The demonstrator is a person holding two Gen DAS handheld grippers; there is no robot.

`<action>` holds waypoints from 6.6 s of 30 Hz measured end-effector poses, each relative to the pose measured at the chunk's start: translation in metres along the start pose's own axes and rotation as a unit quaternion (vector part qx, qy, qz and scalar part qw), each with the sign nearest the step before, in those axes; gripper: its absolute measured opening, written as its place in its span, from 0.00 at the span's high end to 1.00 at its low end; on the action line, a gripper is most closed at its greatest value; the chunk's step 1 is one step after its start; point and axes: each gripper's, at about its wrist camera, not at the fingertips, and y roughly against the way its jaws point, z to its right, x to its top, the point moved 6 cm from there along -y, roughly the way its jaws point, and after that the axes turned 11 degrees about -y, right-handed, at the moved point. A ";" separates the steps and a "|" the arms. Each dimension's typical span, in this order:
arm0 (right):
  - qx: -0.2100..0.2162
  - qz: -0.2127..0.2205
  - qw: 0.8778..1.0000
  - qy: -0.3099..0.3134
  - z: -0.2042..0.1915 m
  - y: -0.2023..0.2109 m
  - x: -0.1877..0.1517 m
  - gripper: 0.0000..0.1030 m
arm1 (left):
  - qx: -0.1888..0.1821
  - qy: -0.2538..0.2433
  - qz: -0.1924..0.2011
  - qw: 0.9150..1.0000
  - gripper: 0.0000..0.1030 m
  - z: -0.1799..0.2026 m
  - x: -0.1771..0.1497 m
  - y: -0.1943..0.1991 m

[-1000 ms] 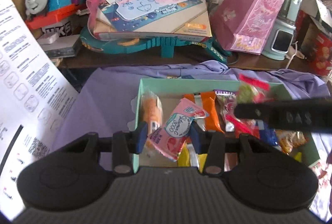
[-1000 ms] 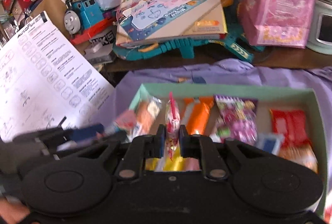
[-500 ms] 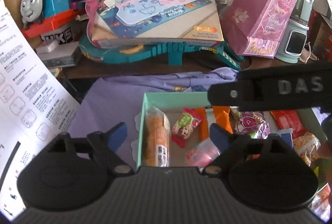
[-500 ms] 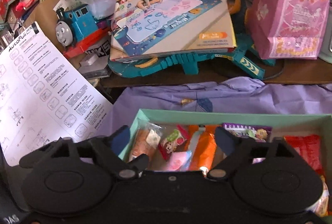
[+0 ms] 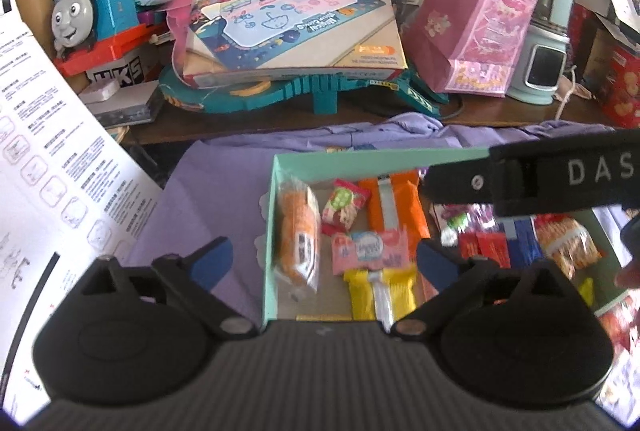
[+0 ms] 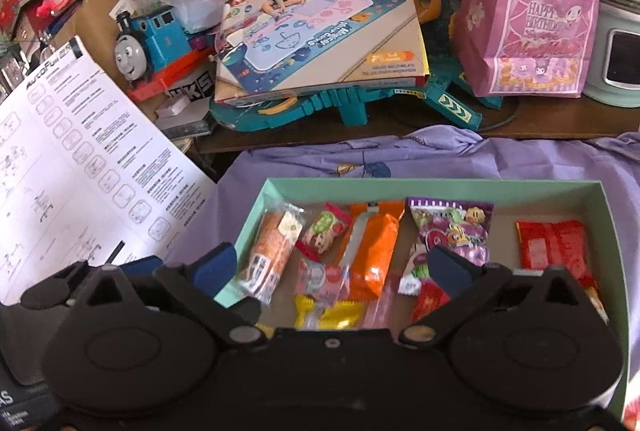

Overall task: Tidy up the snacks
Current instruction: 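Move both grippers back out of the box toward the remaining snacks, then grasp silver foil wrapper with left gripper while right gripper moves toward red packet, then grasp red packet with right gripper while left gripper holds the foil wrapper, then carry foil wrapper and red packet into the green box and open both grippers, then move left gripper to Hello Kitty candy while right gripper approaches orange noodle bag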

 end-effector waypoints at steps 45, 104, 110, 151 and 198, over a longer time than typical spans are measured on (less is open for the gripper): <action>-0.120 -0.029 0.988 -0.094 0.149 0.088 -0.163 0.08 | -0.082 -0.064 -0.083 0.991 0.31 0.052 -0.142 -0.007; -0.143 -0.053 0.988 -0.027 0.228 0.089 -0.147 0.33 | -0.224 -0.129 -0.055 0.964 0.84 0.198 -0.103 0.015; -0.165 -0.057 0.984 0.017 0.213 0.080 -0.153 0.64 | -0.220 -0.121 -0.047 0.967 0.86 0.199 -0.098 0.016; -0.055 0.006 0.998 0.016 0.066 0.114 -0.100 0.68 | -0.085 -0.035 0.085 0.992 0.92 0.048 -0.040 0.105; -0.072 -0.001 0.997 -0.007 0.059 0.076 -0.079 0.00 | -0.031 -0.046 0.047 0.997 0.03 0.047 -0.031 0.056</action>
